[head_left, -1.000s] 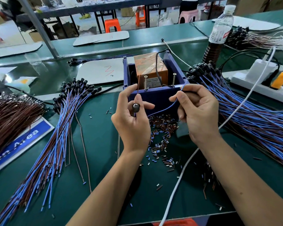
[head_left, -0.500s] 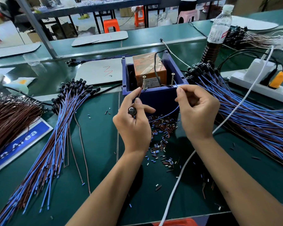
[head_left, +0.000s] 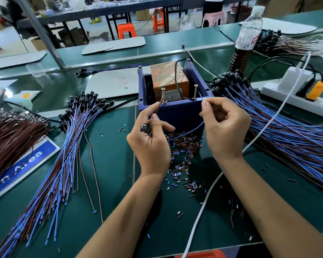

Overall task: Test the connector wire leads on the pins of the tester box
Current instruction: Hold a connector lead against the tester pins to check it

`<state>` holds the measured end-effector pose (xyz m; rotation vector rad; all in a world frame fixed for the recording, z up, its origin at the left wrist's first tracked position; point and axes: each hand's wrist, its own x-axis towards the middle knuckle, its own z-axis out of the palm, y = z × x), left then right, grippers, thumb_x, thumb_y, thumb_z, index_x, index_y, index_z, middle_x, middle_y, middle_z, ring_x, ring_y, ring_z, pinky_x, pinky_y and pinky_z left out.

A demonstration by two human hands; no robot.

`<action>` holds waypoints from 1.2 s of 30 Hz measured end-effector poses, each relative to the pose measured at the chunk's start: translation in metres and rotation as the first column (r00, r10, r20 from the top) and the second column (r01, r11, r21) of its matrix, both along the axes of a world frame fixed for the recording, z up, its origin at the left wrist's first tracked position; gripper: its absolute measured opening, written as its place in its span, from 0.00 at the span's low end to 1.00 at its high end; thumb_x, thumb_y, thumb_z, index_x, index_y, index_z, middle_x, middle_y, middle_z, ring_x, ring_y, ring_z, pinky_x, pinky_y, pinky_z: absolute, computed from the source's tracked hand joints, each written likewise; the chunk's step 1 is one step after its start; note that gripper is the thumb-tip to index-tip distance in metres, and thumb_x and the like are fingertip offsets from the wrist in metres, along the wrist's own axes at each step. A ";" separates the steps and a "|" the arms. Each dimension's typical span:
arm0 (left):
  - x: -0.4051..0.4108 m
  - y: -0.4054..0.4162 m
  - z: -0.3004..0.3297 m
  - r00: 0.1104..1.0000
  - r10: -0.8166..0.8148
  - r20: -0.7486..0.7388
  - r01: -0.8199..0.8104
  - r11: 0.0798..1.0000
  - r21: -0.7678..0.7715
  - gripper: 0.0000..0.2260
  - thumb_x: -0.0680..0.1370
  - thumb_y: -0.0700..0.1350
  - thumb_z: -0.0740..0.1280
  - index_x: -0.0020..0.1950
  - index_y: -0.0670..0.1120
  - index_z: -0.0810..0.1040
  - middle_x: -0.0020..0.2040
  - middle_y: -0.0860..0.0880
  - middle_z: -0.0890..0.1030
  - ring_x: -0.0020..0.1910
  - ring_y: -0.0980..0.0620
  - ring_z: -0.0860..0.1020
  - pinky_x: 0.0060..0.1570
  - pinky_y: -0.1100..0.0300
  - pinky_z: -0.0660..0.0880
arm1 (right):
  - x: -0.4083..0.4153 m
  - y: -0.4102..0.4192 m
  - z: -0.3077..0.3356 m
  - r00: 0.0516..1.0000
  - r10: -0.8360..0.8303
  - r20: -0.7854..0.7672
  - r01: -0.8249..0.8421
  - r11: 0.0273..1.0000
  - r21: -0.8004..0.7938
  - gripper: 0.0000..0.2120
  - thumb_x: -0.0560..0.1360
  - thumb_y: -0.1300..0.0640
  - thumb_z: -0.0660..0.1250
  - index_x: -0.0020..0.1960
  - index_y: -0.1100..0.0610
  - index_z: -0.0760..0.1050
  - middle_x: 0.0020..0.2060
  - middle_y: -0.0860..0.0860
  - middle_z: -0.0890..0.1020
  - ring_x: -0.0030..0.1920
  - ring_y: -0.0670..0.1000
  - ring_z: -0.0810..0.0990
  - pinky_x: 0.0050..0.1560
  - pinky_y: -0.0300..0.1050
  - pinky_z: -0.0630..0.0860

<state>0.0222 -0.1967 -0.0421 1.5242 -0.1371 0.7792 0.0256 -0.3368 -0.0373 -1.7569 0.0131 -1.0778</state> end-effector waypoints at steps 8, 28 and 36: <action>0.001 0.001 0.000 1.000 -0.011 -0.010 0.011 0.999 -0.034 0.12 0.84 0.38 0.61 0.60 0.45 0.82 0.30 0.50 0.83 0.29 0.44 0.79 0.35 0.61 0.73 | -0.002 0.002 0.000 1.000 0.023 0.015 -0.022 0.998 -0.060 0.07 0.81 0.60 0.69 0.55 0.59 0.86 0.39 0.48 0.86 0.38 0.46 0.85 0.41 0.41 0.81; 0.002 0.004 -0.001 1.000 0.016 0.022 -0.016 1.000 0.008 0.12 0.85 0.37 0.61 0.60 0.47 0.82 0.30 0.51 0.82 0.29 0.50 0.80 0.36 0.64 0.74 | -0.005 0.003 0.003 1.000 0.018 0.017 -0.017 0.997 -0.075 0.08 0.82 0.61 0.69 0.56 0.61 0.85 0.42 0.51 0.87 0.42 0.46 0.86 0.43 0.39 0.81; -0.007 -0.034 0.028 0.995 -0.097 -0.019 0.099 0.991 0.089 0.08 0.84 0.43 0.63 0.53 0.51 0.81 0.32 0.54 0.84 0.26 0.58 0.75 0.30 0.68 0.69 | -0.020 -0.020 0.006 1.000 -0.018 0.017 0.017 0.997 0.076 0.06 0.82 0.60 0.69 0.57 0.57 0.82 0.37 0.50 0.84 0.35 0.49 0.84 0.36 0.47 0.79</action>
